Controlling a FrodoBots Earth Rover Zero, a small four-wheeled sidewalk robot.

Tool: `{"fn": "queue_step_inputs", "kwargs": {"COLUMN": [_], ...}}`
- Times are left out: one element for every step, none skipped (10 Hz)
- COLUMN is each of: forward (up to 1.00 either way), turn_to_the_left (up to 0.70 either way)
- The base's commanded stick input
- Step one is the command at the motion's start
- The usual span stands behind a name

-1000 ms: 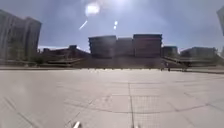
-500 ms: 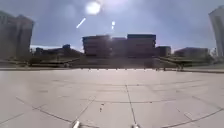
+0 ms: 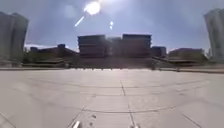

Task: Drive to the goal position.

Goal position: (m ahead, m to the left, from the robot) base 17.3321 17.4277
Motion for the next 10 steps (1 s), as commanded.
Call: {"fn": "queue_step_inputs", "kwargs": {"forward": [0.85, 0.85, 0.85, 0.85, 0.85, 0.85, 0.85, 0.85, 0.85, 0.85], "turn_to_the_left": [0.00, 0.00, 0.00, 0.00, 0.00, 0.00, 0.00, 0.00, 0.00, 0.00]}}
